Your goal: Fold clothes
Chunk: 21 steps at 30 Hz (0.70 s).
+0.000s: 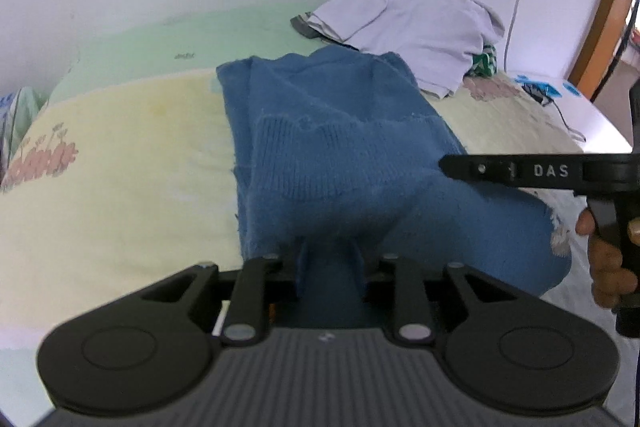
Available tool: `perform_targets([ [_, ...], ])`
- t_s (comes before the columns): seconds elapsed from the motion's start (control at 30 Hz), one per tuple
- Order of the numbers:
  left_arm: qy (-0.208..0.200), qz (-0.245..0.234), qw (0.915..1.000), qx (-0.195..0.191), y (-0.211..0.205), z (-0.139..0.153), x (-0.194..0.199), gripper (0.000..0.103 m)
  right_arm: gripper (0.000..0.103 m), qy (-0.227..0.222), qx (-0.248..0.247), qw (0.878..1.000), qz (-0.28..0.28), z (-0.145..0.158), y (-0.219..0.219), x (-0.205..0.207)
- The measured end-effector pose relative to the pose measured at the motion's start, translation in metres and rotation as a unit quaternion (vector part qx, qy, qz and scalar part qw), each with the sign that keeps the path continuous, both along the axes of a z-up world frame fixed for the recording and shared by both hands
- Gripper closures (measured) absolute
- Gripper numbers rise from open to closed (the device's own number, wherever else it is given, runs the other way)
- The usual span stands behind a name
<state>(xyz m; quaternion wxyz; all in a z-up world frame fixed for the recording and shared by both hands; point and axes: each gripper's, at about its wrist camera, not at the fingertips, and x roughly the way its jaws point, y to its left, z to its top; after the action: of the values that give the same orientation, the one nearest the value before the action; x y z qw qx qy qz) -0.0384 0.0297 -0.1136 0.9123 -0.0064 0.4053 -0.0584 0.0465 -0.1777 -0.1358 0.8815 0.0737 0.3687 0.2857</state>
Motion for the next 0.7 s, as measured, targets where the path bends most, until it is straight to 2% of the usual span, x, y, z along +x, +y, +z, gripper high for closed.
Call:
perform_targets([
  [0.1,0.0,-0.007,0.9998,0.02,0.001,0.004,-0.006,0.074,0.083,-0.018,-0.019,1.0,-0.002,0.013,-0.008,-0.012],
  [0.13,-0.002,-0.008,0.9998,0.02,0.003,0.006,-0.013,0.074,0.076,-0.024,-0.022,0.999,-0.003,0.018,-0.014,-0.017],
  [0.2,-0.005,-0.011,0.9997,0.02,0.008,0.01,-0.025,0.074,0.072,-0.023,-0.022,0.999,0.008,0.025,-0.031,-0.035],
  [0.3,-0.01,-0.015,0.9996,0.02,0.016,0.016,-0.043,0.057,0.065,-0.015,-0.019,0.998,0.054,0.032,-0.048,-0.061],
  [0.33,-0.012,-0.016,0.9996,0.02,0.019,0.019,-0.049,0.05,0.06,-0.02,-0.033,0.997,0.071,0.032,-0.047,-0.071],
  [0.4,-0.015,-0.019,0.9995,0.02,0.024,0.023,-0.061,0.045,0.05,-0.033,-0.067,0.992,0.105,0.031,-0.043,-0.093],
  [0.43,-0.012,-0.021,0.9995,0.02,0.026,0.021,-0.064,0.042,0.049,-0.045,-0.086,0.988,0.117,0.029,-0.038,-0.101],
  [0.57,0.01,-0.039,0.9991,0.016,0.024,0.004,-0.064,0.041,0.049,-0.087,-0.144,0.977,0.13,0.015,-0.017,-0.117],
  [0.7,0.01,-0.051,0.9981,0.033,0.015,-0.012,-0.06,0.042,0.047,-0.097,-0.156,0.975,0.127,0.004,-0.007,-0.11],
])
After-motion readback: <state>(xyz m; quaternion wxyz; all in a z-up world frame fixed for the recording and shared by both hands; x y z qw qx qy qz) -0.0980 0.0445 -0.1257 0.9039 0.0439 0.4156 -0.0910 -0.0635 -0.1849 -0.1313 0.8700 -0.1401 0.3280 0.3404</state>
